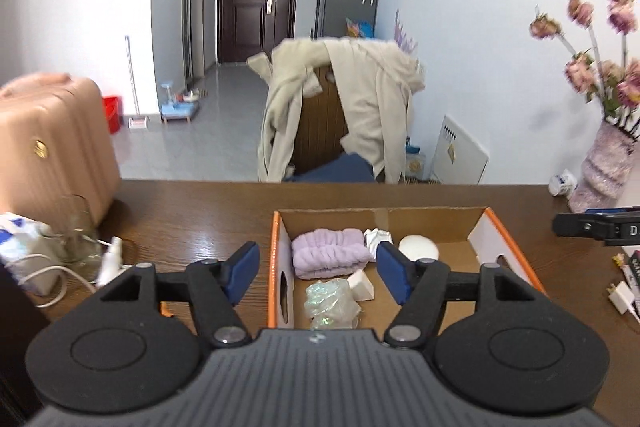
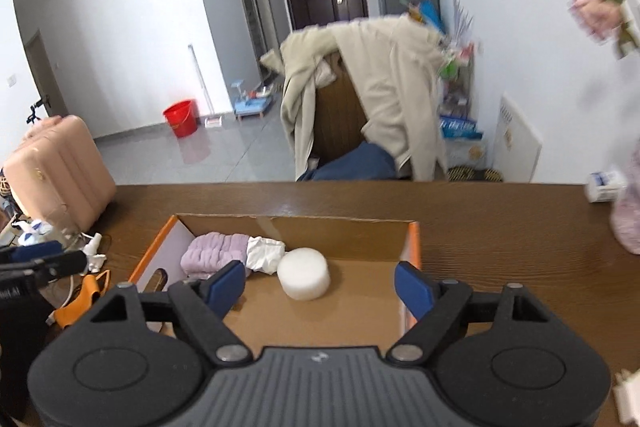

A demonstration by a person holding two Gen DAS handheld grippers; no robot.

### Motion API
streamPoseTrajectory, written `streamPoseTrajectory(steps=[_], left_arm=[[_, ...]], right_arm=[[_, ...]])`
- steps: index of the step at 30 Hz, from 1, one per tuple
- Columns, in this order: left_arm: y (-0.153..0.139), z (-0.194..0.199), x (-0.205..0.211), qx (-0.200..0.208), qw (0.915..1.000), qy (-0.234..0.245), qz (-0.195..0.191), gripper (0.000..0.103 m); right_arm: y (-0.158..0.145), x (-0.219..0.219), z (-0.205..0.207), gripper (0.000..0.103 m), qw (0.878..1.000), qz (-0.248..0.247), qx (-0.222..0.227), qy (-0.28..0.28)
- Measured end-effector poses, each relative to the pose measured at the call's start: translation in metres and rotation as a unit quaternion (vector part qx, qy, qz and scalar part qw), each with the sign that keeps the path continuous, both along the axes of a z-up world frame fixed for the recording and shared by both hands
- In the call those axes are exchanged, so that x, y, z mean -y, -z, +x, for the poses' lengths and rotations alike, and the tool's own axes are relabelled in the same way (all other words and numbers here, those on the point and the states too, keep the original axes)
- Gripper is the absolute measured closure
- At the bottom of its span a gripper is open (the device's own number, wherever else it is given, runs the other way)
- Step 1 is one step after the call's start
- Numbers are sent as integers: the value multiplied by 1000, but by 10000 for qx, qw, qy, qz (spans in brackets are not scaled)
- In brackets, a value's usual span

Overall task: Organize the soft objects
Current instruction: 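Open the right gripper to release the puck and withdraw, then move both grippers out of the box toward the plush lamb on the table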

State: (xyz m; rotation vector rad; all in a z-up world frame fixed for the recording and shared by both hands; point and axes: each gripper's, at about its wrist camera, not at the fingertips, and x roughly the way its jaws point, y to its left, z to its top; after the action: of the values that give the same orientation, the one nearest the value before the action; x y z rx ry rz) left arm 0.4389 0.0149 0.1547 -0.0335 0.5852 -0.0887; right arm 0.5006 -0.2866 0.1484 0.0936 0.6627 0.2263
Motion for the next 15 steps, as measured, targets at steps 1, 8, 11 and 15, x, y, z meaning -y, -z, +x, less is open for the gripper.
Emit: streamPoseTrajectory(steps=[1,8,11,15], left_arm=[[-6,-14,-2,85,10000,-5,-13,34],[-19,-134,-11,1195,9927,108,-112,6],[-3,-183,-11,1482,9888,90,-108,3],[21,-242,-6,1648,9862,161,-83,0]], right_arm=[[-6,4,-13,21,10000,22,83,9],[-20,17,-120,16,9967,-50,792,-170],[-12,13,-170,15,9928,-162,1159,-259],[11,8,-236,11,9860,-186,1621,-355]])
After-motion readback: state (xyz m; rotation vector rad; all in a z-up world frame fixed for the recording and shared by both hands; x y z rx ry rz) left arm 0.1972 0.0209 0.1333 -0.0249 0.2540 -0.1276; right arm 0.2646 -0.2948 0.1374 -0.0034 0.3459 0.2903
